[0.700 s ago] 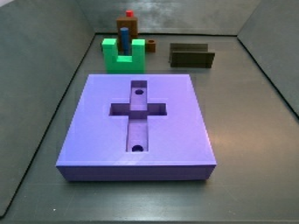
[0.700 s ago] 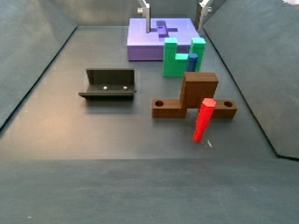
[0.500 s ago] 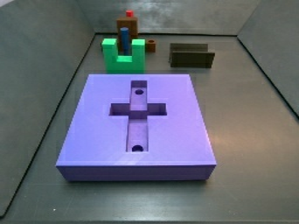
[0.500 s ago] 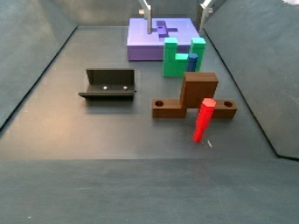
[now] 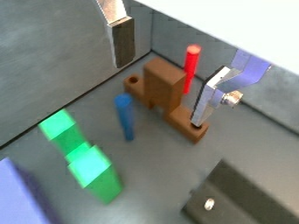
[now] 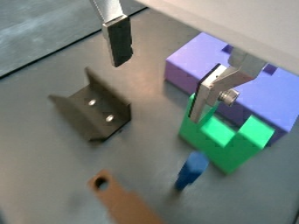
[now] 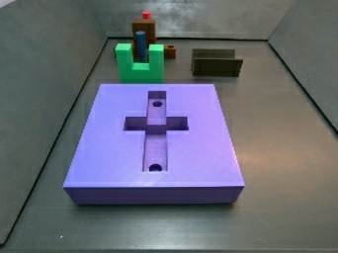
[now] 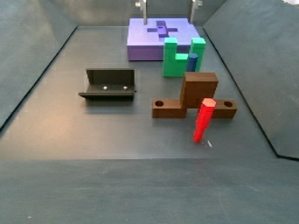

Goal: Pick up the green object. Move up. Move to above the board. Insert the green object.
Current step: Pick up the green object.

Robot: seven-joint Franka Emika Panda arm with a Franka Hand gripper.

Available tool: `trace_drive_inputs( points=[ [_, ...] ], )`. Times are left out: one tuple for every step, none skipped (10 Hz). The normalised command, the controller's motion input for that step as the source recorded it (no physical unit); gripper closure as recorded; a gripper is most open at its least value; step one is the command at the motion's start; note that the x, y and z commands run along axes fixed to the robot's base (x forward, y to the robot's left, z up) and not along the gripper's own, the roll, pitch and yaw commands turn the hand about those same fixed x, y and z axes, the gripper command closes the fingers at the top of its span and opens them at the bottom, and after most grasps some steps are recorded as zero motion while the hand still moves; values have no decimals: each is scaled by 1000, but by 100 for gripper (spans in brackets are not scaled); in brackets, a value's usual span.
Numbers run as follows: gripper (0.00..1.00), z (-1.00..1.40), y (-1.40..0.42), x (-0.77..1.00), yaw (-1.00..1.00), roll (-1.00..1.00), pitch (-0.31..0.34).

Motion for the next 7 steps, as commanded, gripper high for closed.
trace_drive_inputs(
  points=[
    [0, -374, -620, 223, 0, -201, -59],
    [0, -543, -597, 91, 0, -154, -91],
    [0, -617, -603, 103, 0, -101, -91],
    [0, -349, -520, 91, 0, 0, -7],
    [0, -109, -317, 0, 0, 69, 0],
    [0, -180, -409, 0, 0, 209, 0],
    [0, -211, -200, 0, 0, 220, 6]
  ],
)
